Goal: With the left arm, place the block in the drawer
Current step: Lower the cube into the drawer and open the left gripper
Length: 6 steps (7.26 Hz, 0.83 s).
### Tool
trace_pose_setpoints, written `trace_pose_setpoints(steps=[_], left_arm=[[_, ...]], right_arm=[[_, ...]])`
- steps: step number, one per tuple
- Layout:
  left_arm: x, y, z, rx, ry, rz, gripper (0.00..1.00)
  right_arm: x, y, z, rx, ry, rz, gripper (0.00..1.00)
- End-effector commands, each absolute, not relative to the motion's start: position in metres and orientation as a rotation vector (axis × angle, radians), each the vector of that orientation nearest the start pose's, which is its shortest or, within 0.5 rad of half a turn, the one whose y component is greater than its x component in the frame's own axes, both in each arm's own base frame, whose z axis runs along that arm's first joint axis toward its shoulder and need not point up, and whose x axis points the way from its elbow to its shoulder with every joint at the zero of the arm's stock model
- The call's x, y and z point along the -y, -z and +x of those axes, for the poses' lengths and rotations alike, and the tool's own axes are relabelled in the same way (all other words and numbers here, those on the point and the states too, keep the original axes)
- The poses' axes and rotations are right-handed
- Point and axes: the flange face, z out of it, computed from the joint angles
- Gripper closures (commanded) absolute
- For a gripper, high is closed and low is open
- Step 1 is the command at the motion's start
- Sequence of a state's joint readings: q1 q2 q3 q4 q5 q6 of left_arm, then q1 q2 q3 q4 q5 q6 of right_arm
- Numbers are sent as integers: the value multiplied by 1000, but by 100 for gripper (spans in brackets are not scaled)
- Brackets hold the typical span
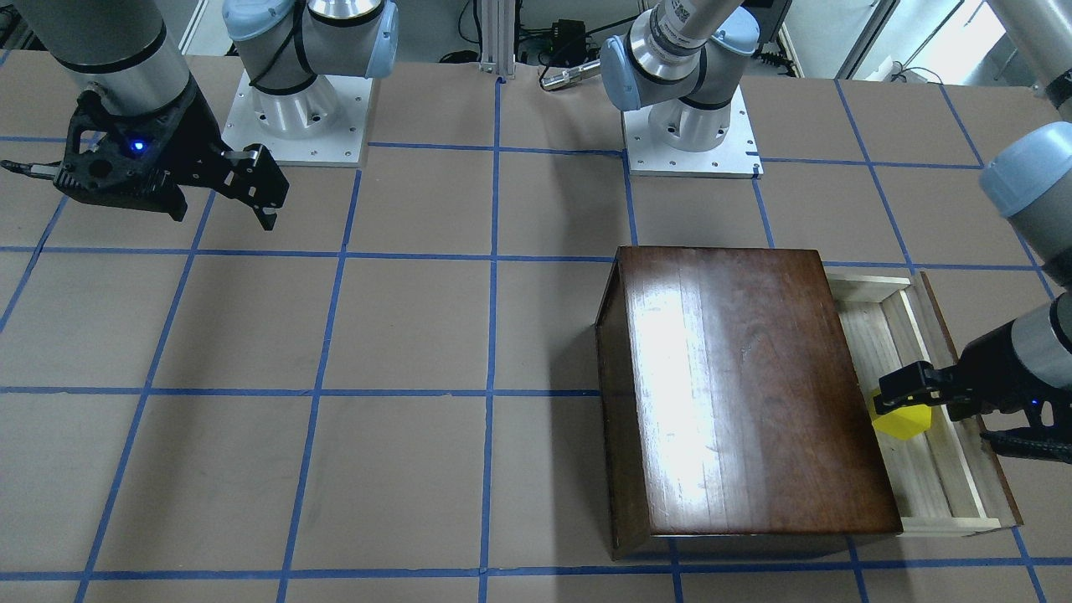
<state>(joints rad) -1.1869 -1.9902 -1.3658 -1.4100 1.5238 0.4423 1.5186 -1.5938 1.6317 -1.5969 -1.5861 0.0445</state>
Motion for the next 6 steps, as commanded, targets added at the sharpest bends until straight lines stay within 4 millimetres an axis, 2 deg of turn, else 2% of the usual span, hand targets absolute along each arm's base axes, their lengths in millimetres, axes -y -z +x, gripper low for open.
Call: trace_pose_setpoints(steps=[1, 2, 4, 6], left_arm=[[652, -419, 82, -3203, -80, -70, 0], [651, -448, 62, -3180, -26, -86, 0], [637, -471, 18, -3173, -85, -50, 0], [618, -497, -38, -3161, -45, -145, 0]], right_arm=[[487, -472, 107, -3153, -19, 152, 0], [487, -472, 107, -3153, -17, 152, 0], [487, -472, 107, -3153, -17, 152, 0], [487, -472, 106, -3153, -17, 155, 0]])
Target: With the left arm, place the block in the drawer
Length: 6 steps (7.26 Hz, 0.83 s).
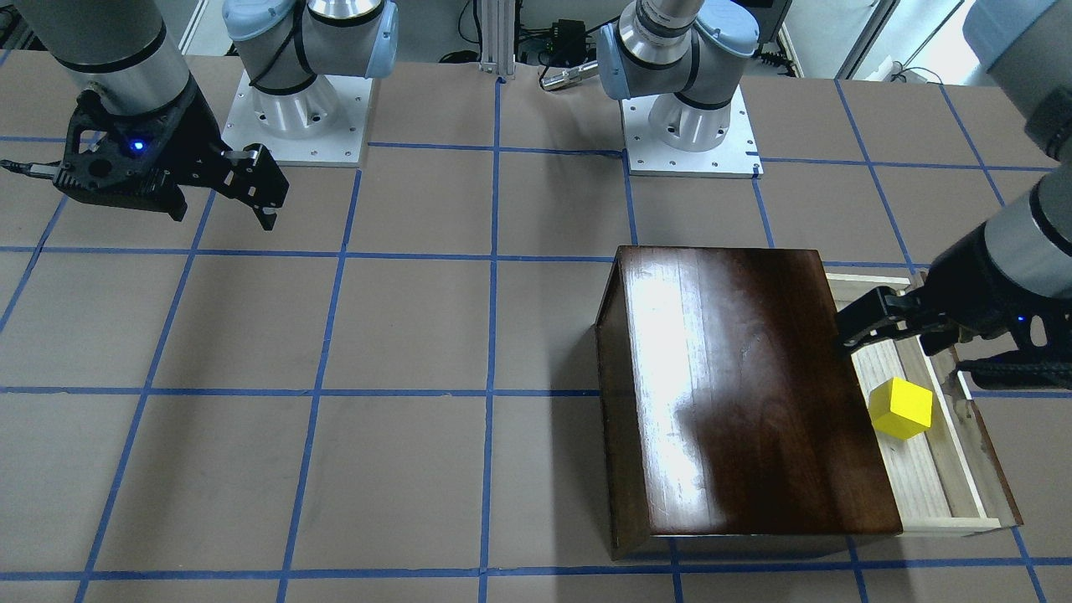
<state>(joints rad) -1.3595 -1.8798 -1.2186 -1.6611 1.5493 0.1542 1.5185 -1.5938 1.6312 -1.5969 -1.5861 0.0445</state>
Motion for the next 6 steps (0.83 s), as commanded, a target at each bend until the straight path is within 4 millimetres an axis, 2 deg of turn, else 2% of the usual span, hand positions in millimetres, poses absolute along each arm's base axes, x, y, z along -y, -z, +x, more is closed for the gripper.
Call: trace_pose_setpoints(steps=[1, 2, 4, 6], left_arm=[[609, -502, -65, -3162, -46, -115, 0], [604, -500, -83, -3162, -58, -83, 0], [586, -482, -113, -3162, -106, -26, 0], [570, -478, -118, -3158, -133, -52, 0]], right_arm=[[487, -472, 107, -3153, -17, 152, 0], [487, -472, 107, -3153, -19, 152, 0], [487, -472, 107, -3153, -17, 152, 0], [487, -472, 107, -3153, -19, 152, 0]])
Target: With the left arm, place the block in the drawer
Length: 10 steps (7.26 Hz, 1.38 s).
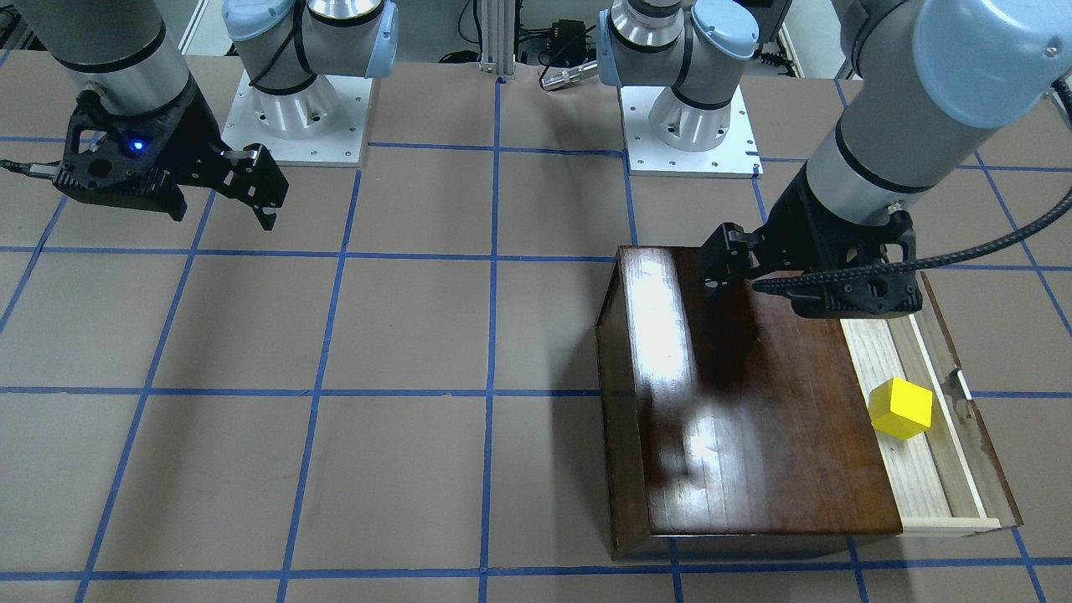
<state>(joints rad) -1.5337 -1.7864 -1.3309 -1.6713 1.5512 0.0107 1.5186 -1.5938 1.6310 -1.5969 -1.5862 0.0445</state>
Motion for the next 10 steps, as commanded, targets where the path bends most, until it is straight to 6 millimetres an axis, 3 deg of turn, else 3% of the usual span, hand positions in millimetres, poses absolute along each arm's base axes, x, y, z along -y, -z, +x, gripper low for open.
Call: trace_pose_setpoints(steps=[1, 4, 10], left_arm=[[563, -474, -120, -3155, -148, -93, 0], [541, -466, -121, -3153, -177, -94, 0], [541, -466, -117, -3124, -158, -95, 0]], right_arm=[[487, -472, 107, -3153, -17, 152, 0], [487, -472, 107, -3153, -19, 152, 0], [487, -472, 107, -3153, -17, 152, 0]])
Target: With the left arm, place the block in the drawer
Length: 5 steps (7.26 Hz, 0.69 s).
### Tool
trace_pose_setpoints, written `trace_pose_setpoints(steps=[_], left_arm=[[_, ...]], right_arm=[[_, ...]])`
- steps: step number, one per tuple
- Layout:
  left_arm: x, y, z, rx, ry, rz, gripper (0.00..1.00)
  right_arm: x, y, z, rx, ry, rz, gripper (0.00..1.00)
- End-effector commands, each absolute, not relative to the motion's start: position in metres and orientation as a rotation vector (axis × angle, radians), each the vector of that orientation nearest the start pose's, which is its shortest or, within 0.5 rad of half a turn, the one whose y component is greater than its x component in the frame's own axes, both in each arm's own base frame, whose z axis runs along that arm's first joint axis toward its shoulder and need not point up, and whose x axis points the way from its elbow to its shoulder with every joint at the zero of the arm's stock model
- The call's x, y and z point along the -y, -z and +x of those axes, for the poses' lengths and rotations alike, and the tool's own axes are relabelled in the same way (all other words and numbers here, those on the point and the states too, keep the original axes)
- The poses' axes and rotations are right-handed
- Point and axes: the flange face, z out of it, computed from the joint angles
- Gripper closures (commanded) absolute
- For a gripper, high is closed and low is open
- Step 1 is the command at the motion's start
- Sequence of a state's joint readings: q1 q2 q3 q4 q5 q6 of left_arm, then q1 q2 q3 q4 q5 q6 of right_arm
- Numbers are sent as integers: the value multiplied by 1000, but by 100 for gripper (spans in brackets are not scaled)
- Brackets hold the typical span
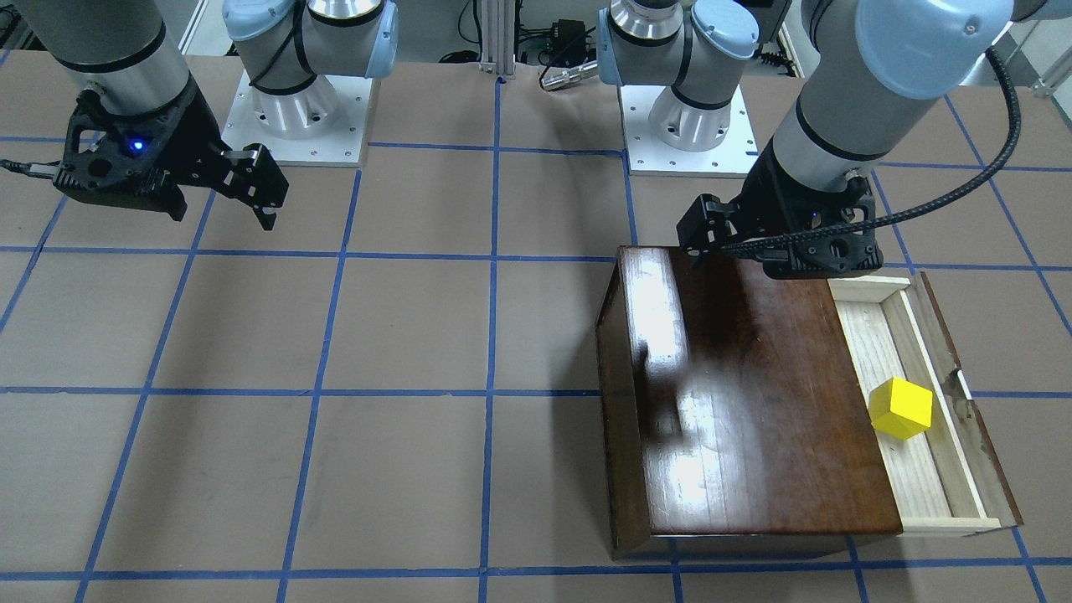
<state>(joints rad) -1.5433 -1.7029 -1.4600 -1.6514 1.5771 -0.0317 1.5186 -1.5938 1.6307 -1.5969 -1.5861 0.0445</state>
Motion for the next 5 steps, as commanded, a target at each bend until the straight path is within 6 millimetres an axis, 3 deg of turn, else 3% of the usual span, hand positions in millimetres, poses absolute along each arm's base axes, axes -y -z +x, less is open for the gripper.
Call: trace_pose_setpoints(steps=[1, 5], left_arm=[[542, -465, -116, -3123, -163, -95, 0], [541, -461, -116, -3123, -168, -92, 0]], right_arm=[[487, -472, 107, -3153, -17, 152, 0], [487, -472, 107, -3153, -17, 152, 0]])
